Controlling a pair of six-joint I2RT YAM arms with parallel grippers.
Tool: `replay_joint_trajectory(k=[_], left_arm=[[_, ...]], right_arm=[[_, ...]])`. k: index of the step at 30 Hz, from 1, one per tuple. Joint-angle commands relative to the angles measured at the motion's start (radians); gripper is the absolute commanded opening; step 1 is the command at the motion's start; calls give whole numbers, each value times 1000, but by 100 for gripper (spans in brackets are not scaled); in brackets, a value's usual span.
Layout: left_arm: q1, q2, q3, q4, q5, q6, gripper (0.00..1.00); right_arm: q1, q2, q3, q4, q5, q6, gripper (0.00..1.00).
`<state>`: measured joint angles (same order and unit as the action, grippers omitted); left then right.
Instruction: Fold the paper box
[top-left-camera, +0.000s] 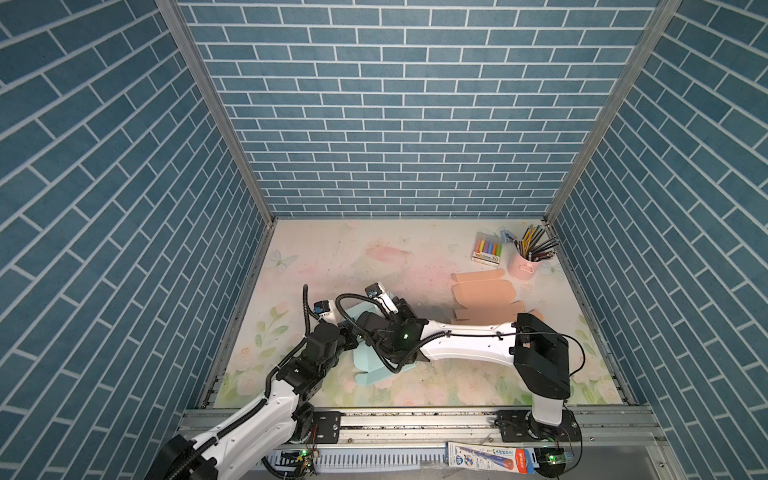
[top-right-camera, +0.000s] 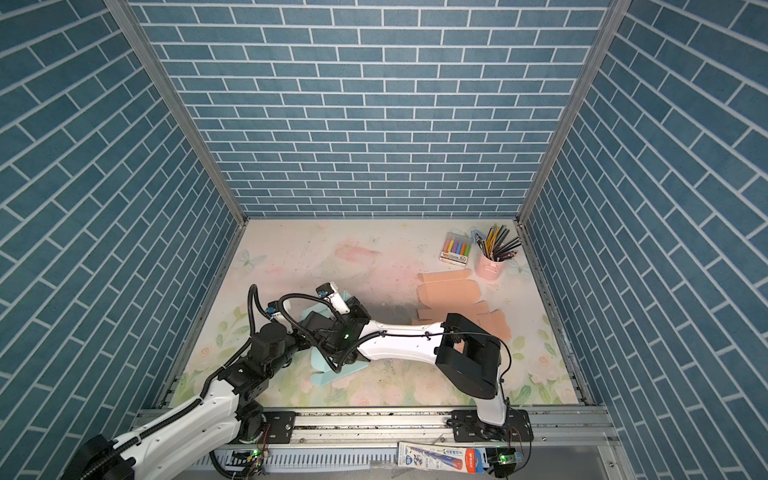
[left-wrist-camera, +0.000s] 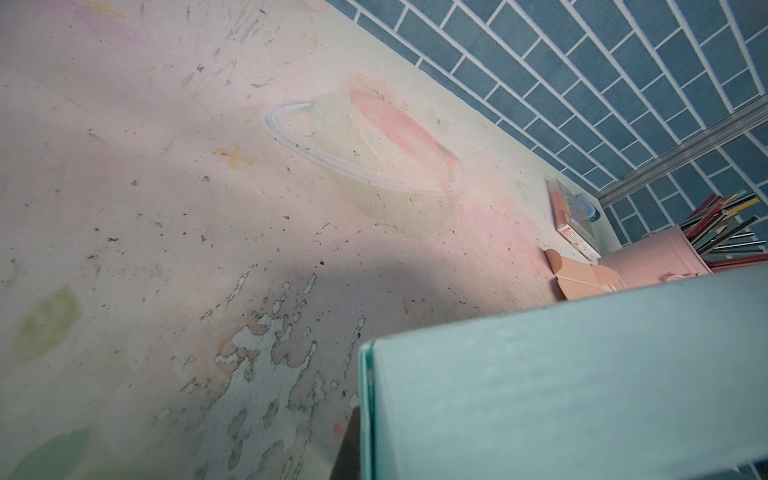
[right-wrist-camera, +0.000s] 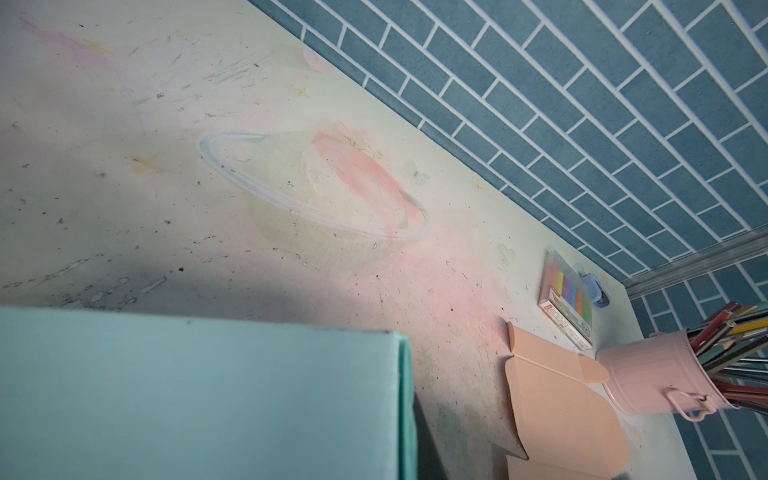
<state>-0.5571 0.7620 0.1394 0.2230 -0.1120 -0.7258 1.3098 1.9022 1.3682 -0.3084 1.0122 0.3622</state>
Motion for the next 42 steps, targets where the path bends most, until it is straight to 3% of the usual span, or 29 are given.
replay_joint_trajectory(k=[1, 13, 20, 29, 42], left_arm=[[-12, -4, 11, 63, 19, 2, 0], [-12, 23, 9, 84, 20, 2, 0], [-12, 15, 6, 84, 23, -3, 0], [-12, 2, 5, 79, 15, -13, 0], [-14, -21, -4, 79, 15, -24, 0]], right_arm=[[-17, 22, 16, -9, 31, -7, 10], [-23, -30, -49, 54, 13, 12, 14], [-23, -26, -56, 70, 24, -8, 0], [-18, 77, 24, -14, 162, -49, 0], [-5, 53, 30, 58, 76, -42, 10]])
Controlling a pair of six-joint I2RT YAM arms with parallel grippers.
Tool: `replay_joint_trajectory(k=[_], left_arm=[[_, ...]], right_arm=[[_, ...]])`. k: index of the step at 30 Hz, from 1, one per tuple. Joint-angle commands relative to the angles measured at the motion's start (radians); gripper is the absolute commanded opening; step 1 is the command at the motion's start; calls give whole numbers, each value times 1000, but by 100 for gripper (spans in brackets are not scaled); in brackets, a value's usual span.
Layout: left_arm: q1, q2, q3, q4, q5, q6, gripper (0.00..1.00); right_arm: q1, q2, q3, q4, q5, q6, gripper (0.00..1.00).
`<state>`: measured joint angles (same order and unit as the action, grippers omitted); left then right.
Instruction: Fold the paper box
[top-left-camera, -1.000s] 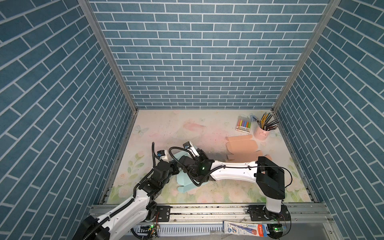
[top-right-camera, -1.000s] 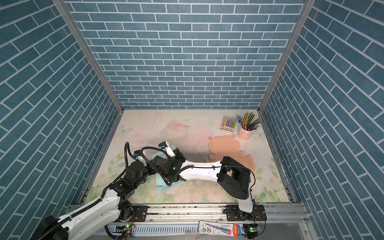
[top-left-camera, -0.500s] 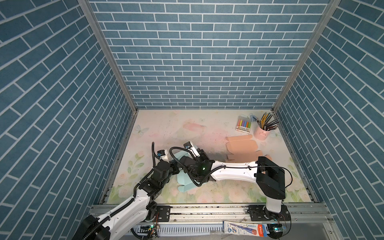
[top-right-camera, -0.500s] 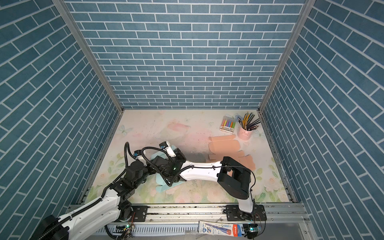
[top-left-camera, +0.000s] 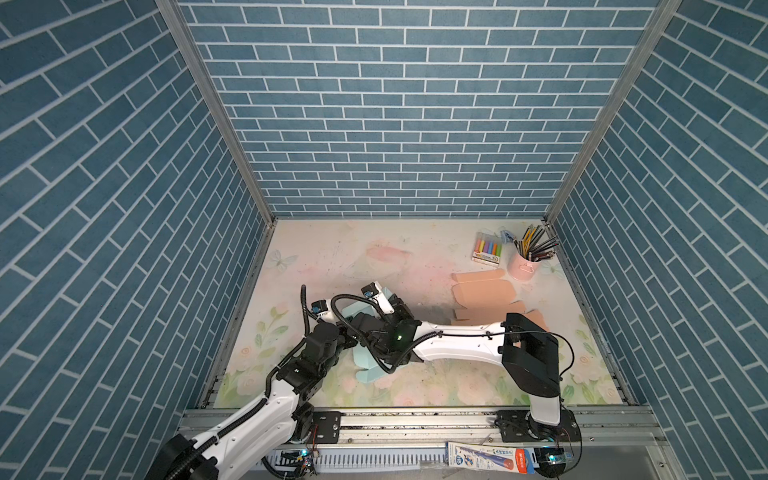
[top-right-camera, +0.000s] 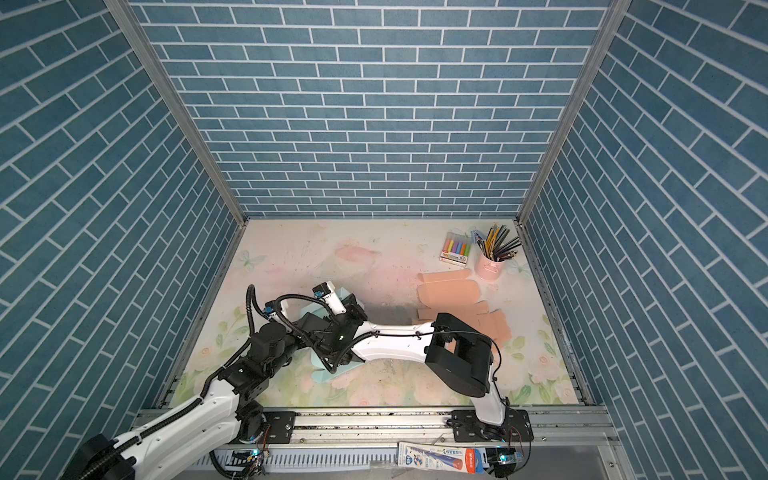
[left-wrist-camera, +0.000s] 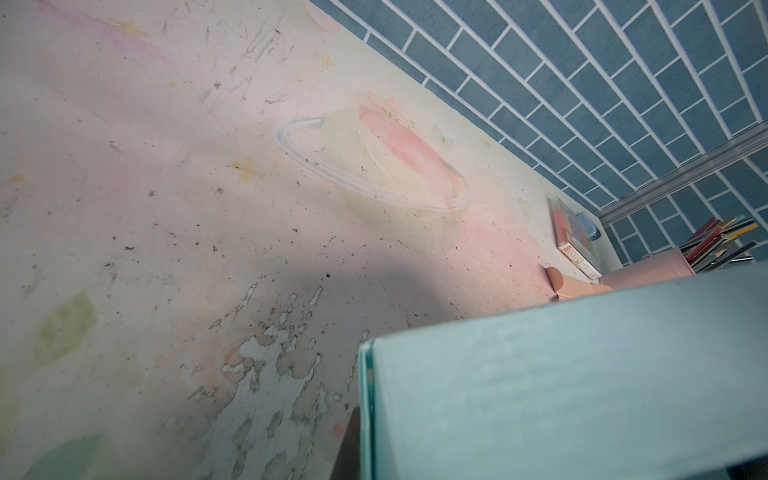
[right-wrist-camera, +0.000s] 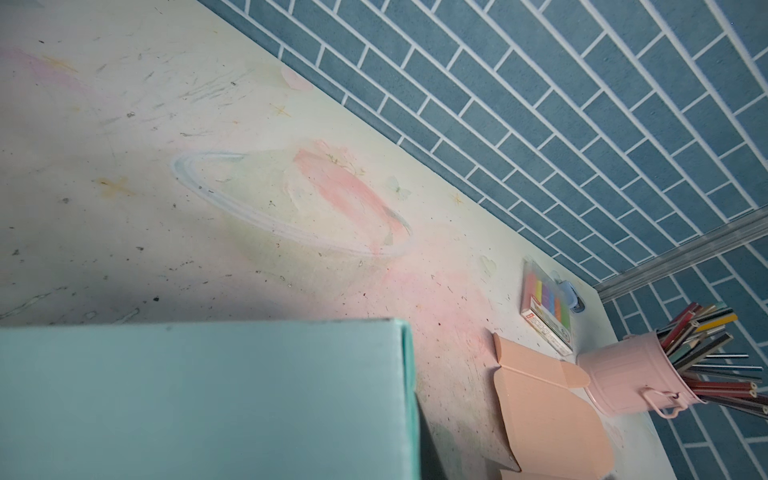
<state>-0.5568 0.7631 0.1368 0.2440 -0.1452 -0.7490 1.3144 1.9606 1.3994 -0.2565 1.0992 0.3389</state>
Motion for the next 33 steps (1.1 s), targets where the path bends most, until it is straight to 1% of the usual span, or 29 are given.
replay_joint_trajectory(k=[1, 11, 17, 22, 27, 29, 31, 32, 33], left_arm=[[-14, -22, -1, 58, 47, -1, 0], [-14, -18, -11, 64, 40, -3, 0], [-14, -18, -14, 64, 36, -1, 0], [-15, -18, -13, 56, 33, 2, 0], [-15, -28, -9, 32, 18, 19, 0], [-14, -30, -8, 27, 18, 36, 0], [-14, -27, -3, 29, 27, 68, 0], [-15, -27, -3, 37, 38, 90, 0], [-15, -25, -6, 48, 50, 113, 0]], right_arm=[[-9, -13, -4, 6, -10, -16, 11], [15, -134, -97, 85, -56, 7, 25], [26, -171, -120, 116, -86, 9, 29], [38, -202, -143, 132, -127, 20, 37], [61, -281, -181, 118, -173, 43, 46], [81, -331, -175, 75, -195, 57, 48], [124, -372, -150, 37, -152, 48, 51], [143, -395, -135, 23, -147, 36, 53], [146, -419, -121, 6, -172, 40, 55]])
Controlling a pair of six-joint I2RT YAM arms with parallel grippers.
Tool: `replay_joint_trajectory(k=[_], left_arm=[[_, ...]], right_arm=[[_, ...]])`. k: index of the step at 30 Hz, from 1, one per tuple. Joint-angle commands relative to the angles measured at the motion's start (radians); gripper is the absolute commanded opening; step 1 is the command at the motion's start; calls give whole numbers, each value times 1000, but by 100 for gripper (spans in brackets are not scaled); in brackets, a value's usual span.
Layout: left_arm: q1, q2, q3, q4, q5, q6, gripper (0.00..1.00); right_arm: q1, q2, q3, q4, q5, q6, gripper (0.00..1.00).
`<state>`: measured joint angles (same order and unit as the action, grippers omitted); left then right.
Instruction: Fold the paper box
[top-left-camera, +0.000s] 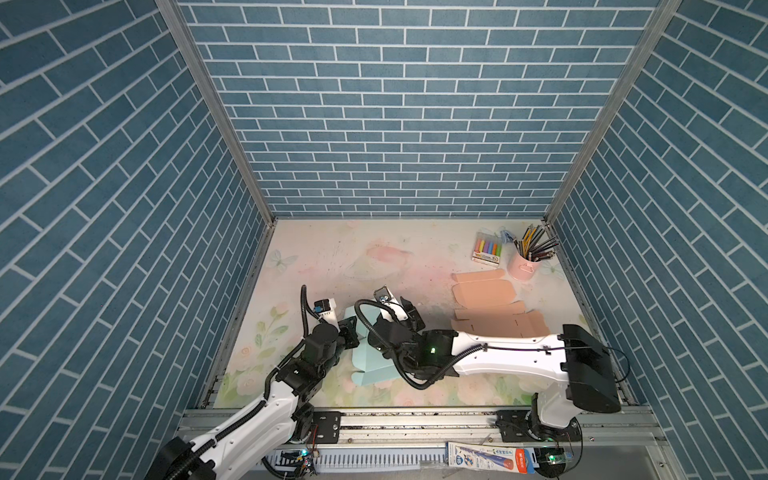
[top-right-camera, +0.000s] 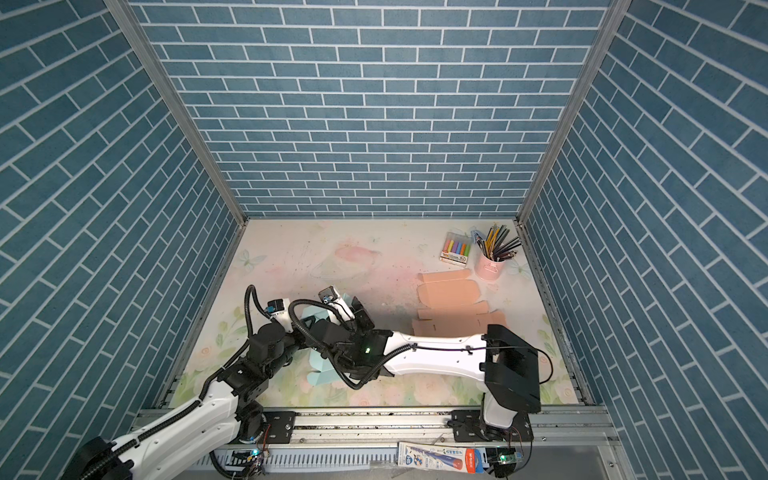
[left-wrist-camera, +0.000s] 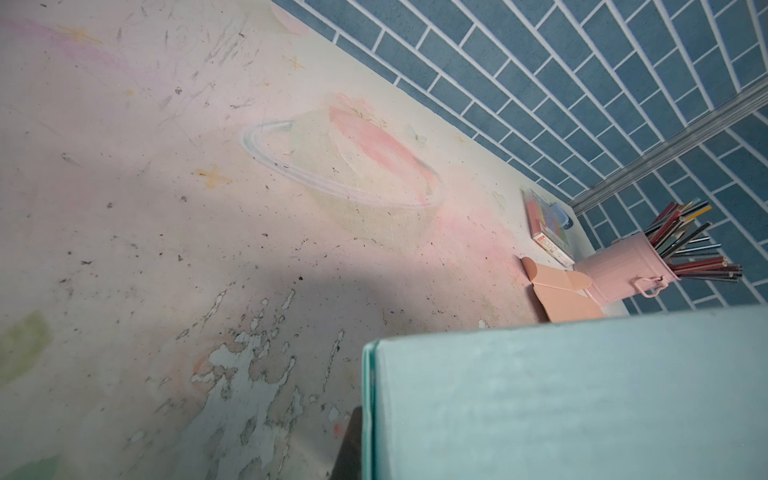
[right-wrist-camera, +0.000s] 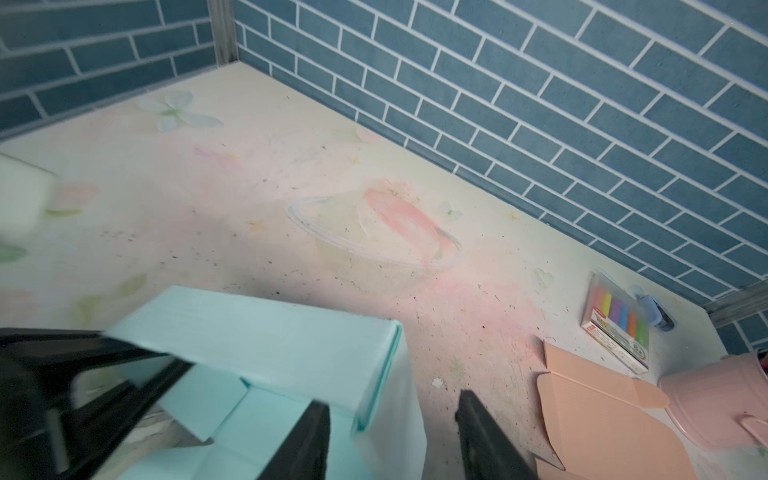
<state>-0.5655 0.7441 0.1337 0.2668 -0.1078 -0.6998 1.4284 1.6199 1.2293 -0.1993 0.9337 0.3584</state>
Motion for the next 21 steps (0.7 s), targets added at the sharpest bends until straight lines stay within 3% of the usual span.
replay_joint_trajectory(k=[1, 4, 8, 10, 16, 21], left_arm=[[-5, -5, -6, 40, 27, 84, 0], [-8, 15, -2, 79, 82, 154, 0], [-53, 55, -1, 137, 95, 230, 1], [-87, 74, 0, 165, 84, 254, 1], [-206, 129, -13, 254, 17, 345, 3], [-238, 219, -14, 326, -7, 374, 4]], right_arm=[[28, -103, 52, -52, -45, 24, 56], [-35, -208, -25, 51, -244, 21, 59], [-269, -305, -216, 236, -664, 126, 58], [-359, -308, -273, 287, -797, 158, 57], [-422, -243, -289, 316, -998, 180, 57], [-429, -152, -319, 373, -1103, 236, 56]])
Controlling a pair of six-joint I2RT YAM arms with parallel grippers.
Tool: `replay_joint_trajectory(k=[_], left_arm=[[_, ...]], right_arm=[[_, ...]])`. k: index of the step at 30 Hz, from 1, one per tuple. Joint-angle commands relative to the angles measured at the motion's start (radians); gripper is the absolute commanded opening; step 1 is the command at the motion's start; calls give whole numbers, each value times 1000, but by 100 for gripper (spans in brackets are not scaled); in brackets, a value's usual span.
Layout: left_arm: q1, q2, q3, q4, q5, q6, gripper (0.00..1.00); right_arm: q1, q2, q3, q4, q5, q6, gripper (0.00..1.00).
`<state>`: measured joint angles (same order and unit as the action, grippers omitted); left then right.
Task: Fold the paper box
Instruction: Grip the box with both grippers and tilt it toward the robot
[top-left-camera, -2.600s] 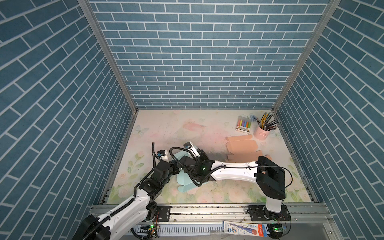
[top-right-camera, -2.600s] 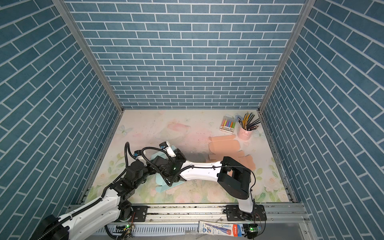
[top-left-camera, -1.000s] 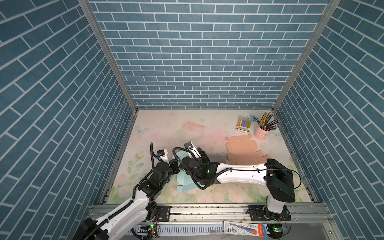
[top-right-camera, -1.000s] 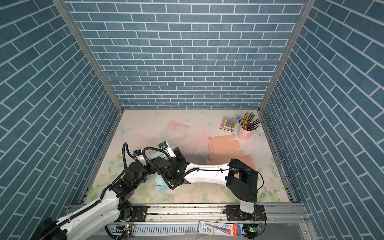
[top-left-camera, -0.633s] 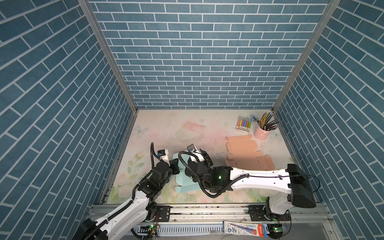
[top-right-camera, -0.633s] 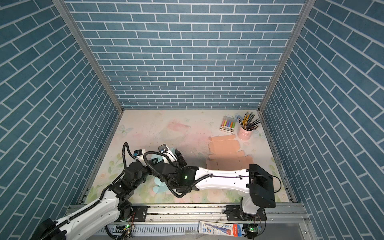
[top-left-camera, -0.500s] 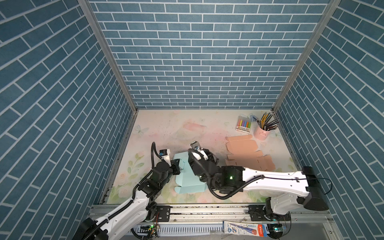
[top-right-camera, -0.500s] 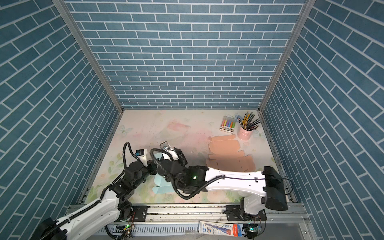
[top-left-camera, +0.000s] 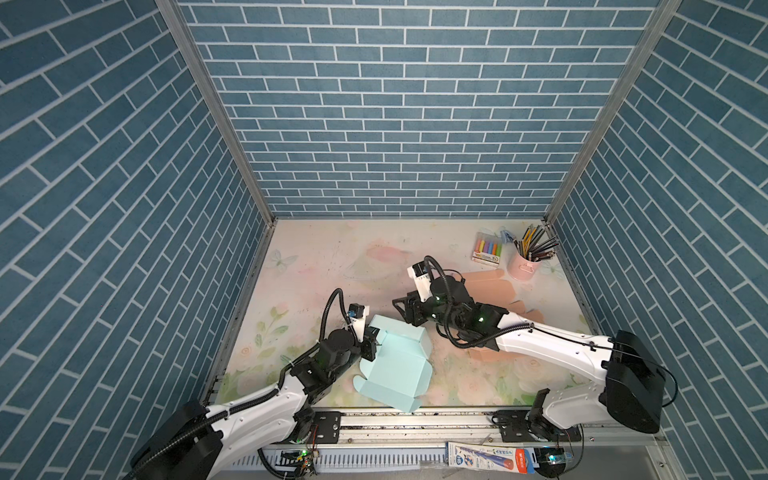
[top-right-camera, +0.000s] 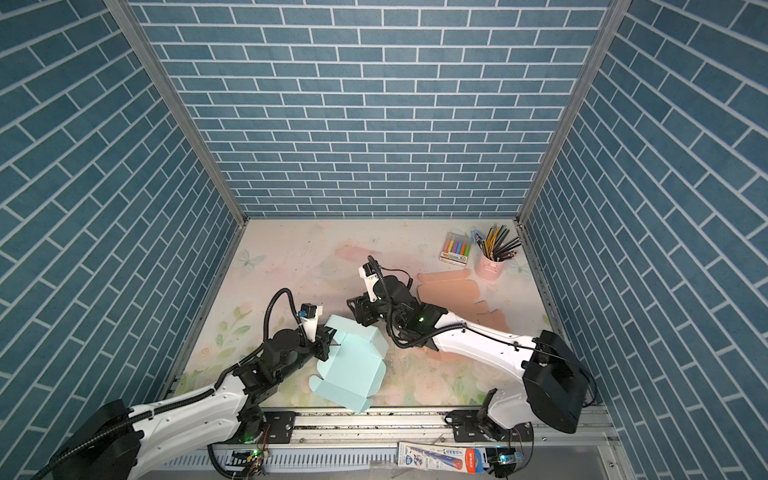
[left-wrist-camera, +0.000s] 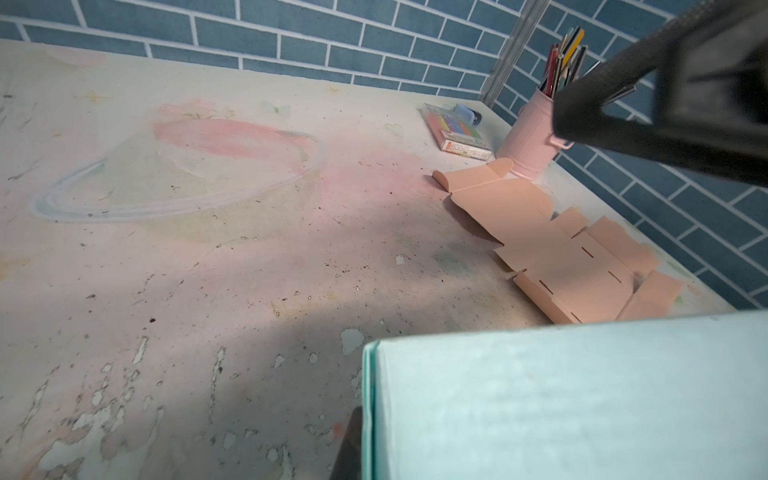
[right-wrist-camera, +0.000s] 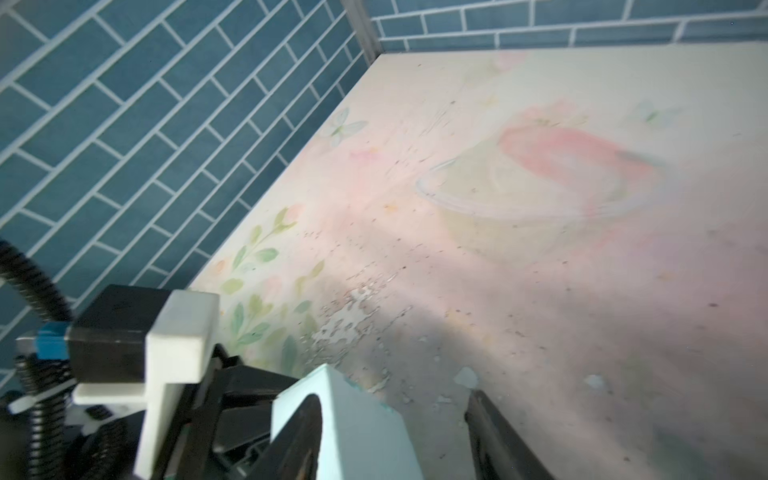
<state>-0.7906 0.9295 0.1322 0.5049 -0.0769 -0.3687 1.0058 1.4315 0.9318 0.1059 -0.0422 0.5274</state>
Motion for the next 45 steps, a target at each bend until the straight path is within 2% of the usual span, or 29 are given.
replay_joint_trajectory(k=[1, 8, 17, 27, 29, 39, 45], left_arm=[[-16, 51, -11, 100, -40, 47, 4], [-62, 139, -15, 180, -86, 78, 5], [-67, 282, -11, 265, -143, 81, 7], [-65, 361, 5, 314, -169, 85, 7], [-67, 361, 5, 316, -169, 86, 7], [-66, 319, -33, 321, -158, 75, 12], [-74, 333, -39, 329, -161, 68, 18]], right_arm=[[-7, 47, -33, 78, -133, 73, 56], [-28, 95, -86, 118, -204, 94, 55], [-28, 159, -113, 167, -286, 116, 52], [-14, 157, -171, 264, -355, 185, 50], [-6, 153, -175, 259, -348, 186, 49], [3, 59, -182, 118, -145, 144, 53], [3, 38, -159, 55, -107, 111, 57]])
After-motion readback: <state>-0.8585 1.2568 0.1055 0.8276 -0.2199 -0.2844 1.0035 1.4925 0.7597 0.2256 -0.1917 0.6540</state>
